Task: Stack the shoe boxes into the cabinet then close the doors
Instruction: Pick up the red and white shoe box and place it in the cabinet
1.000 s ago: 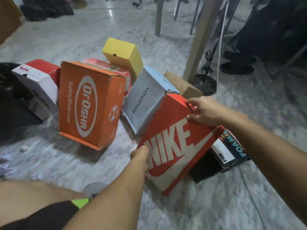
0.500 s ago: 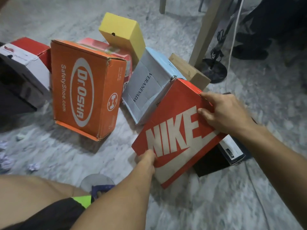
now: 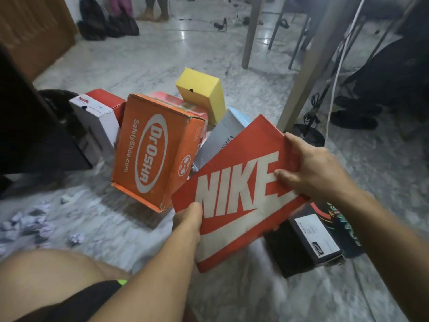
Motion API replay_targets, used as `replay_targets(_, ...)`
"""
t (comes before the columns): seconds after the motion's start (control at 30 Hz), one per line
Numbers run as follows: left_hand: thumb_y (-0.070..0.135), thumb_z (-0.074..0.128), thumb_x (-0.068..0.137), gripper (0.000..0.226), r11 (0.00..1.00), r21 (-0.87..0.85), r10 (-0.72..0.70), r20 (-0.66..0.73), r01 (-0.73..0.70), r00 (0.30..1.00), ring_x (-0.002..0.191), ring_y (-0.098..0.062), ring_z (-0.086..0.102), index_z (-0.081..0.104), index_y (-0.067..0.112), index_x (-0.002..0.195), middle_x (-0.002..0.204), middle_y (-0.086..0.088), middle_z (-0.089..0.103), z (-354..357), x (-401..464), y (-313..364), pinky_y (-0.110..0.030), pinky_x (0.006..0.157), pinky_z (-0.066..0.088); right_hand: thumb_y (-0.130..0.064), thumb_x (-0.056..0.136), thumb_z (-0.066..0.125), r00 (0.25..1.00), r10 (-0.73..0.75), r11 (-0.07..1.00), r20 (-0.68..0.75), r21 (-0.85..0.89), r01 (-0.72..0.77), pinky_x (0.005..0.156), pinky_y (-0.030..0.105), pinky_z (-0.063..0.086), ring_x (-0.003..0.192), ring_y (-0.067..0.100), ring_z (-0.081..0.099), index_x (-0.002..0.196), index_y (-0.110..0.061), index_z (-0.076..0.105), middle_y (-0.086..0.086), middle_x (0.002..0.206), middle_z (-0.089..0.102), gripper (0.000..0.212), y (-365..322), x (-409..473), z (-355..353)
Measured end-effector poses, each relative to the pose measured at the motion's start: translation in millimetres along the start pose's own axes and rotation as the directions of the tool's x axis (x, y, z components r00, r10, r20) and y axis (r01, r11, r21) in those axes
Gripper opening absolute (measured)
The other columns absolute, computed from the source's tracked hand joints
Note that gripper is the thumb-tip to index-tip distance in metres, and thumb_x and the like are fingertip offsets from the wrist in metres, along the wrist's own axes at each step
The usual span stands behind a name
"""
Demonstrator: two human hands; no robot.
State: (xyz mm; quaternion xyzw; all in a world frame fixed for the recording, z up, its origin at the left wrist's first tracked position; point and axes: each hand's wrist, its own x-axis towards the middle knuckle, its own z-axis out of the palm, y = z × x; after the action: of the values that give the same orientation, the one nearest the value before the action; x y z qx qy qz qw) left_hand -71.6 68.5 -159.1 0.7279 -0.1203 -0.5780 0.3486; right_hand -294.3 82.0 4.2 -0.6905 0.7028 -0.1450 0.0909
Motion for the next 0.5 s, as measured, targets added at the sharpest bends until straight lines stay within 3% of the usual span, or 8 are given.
replay_targets(0.07, 0.019, 0.057, 0.07, 0.054, 0.999, 0.034, 0.041, 0.008, -0.042, 0.999, 0.097, -0.038, 0.068, 0.058, 0.005, 0.122, 0.111, -0.018, 0.068, -12, 0, 18, -0.046, 0.083, 0.058, -0.043, 0.074, 0.08, 1.0, 0.0, 1.0, 0.004, 0.011, 0.0, 0.092, 0.044, 0.052, 0.108, 0.031, 0.063, 0.145, -0.037, 0.034, 0.006, 0.119, 0.068, 0.085, -9, 1, -13)
replay_targets(0.17, 0.022, 0.06, 0.053, 0.072, 0.986, 0.09, 0.138, 0.052, -0.142, 0.989, 0.094, -0.035, 0.069, 0.058, 0.006, 0.123, 0.111, -0.015, 0.069, -34, -17, 57, -0.049, 0.084, 0.057, -0.041, 0.071, 0.083, 1.0, -0.023, 0.998, 0.013, 0.061, 0.023, 0.09, 0.043, 0.053, 0.102, 0.028, 0.065, 0.141, -0.029, 0.043, 0.007, 0.117, 0.07, 0.082, -27, 6, -38)
replay_targets(0.27, 0.018, 0.069, 0.062, 0.055, 0.952, 0.092, 0.28, 0.109, -0.29, 0.954, 0.09, -0.03, 0.069, 0.063, 0.01, 0.116, 0.106, -0.011, 0.07, -63, -42, 100, -0.043, 0.085, 0.057, -0.033, 0.066, 0.088, 0.997, -0.046, 0.984, 0.058, 0.177, 0.035, 0.081, 0.035, 0.05, 0.09, 0.021, 0.058, 0.141, -0.023, 0.044, -0.003, 0.101, 0.064, 0.088, -47, 18, -58)
replay_targets(0.37, 0.026, 0.078, 0.059, 0.048, 0.912, 0.08, 0.389, 0.145, -0.403, 0.91, 0.093, -0.027, 0.069, 0.068, 0.015, 0.105, 0.102, -0.006, 0.073, -101, -60, 139, -0.043, 0.088, 0.055, -0.028, 0.059, 0.091, 0.983, -0.141, 0.945, 0.118, 0.312, 0.098, 0.068, 0.021, 0.05, 0.081, 0.005, 0.065, 0.126, -0.041, 0.043, -0.02, 0.094, 0.064, 0.083, -64, 33, -70)
replay_targets(0.43, 0.033, 0.084, 0.054, 0.054, 0.879, 0.072, 0.46, 0.133, -0.472, 0.878, 0.092, -0.022, 0.068, 0.069, 0.016, 0.103, 0.101, -0.002, 0.072, -130, -66, 160, -0.038, 0.083, 0.056, -0.023, 0.055, 0.093, 0.968, -0.201, 0.904, 0.147, 0.409, 0.125, 0.054, 0.012, 0.05, 0.074, -0.002, 0.069, 0.112, -0.046, 0.043, -0.02, 0.088, 0.07, 0.079, -77, 44, -73)
replay_targets(0.5, 0.037, 0.089, 0.049, 0.059, 0.852, 0.062, 0.511, 0.126, -0.52, 0.85, 0.092, -0.021, 0.069, 0.072, 0.014, 0.1, 0.1, -0.002, 0.074, -157, -72, 176, -0.035, 0.081, 0.055, -0.02, 0.05, 0.094, 0.954, -0.265, 0.874, 0.141, 0.453, 0.176, 0.057, 0.009, 0.051, 0.077, -0.01, 0.068, 0.11, -0.048, 0.044, -0.018, 0.093, 0.07, 0.083, -90, 57, -74)
